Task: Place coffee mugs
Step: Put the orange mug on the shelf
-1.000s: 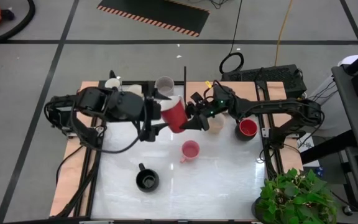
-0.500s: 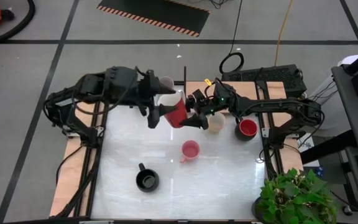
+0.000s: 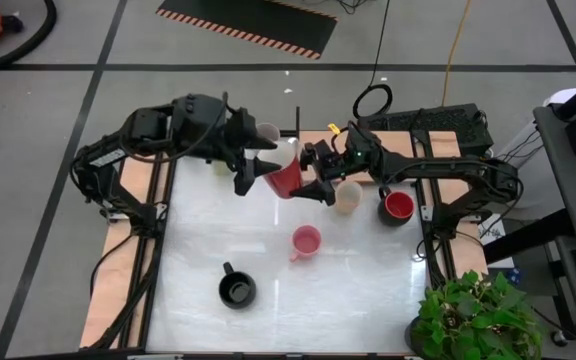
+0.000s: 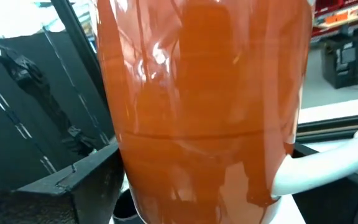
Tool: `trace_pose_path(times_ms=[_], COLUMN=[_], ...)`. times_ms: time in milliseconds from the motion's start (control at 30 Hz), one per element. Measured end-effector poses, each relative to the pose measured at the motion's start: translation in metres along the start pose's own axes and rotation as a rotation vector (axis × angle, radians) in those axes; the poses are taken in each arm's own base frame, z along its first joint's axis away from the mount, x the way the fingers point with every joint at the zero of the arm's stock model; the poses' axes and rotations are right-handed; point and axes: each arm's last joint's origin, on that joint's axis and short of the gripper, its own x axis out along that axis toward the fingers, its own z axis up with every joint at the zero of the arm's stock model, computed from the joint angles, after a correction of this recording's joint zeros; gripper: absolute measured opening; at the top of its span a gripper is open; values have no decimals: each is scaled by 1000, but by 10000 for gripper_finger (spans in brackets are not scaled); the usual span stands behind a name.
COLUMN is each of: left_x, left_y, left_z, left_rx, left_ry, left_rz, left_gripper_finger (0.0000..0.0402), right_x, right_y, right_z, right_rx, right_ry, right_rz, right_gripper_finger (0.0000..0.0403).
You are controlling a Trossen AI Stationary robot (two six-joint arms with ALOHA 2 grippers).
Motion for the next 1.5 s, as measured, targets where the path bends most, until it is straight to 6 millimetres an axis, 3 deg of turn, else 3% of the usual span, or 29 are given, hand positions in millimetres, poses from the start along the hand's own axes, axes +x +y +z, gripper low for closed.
trace_pose_path(times_ms=[433, 833, 967, 1200, 1300, 1500], left_x=[11, 21, 23, 29, 29, 29], left_y=[1, 5, 6, 6, 6, 15], left_z=[-8, -25, -30, -35, -34, -33], left_rx=[3, 183, 295, 419, 434, 446], left_ry=[104, 285, 344, 400, 389, 393], left_rz=[-94, -20, -3, -11, -8, 59], left_gripper_finger=[262, 254, 195, 27, 25, 23], right_x=[-3, -7, -7, -8, -12, -36], right_y=[-6, -11, -12, -12, -10, 5], right_z=[0, 2, 1, -2, -2, 1], right_rx=[-217, -199, -185, -131, -74, 9], right_ry=[6, 3, 5, 49, 69, 171], right_rz=[-97, -111, -113, -97, -135, -374], right_gripper_finger=[375, 377, 378, 379, 384, 397])
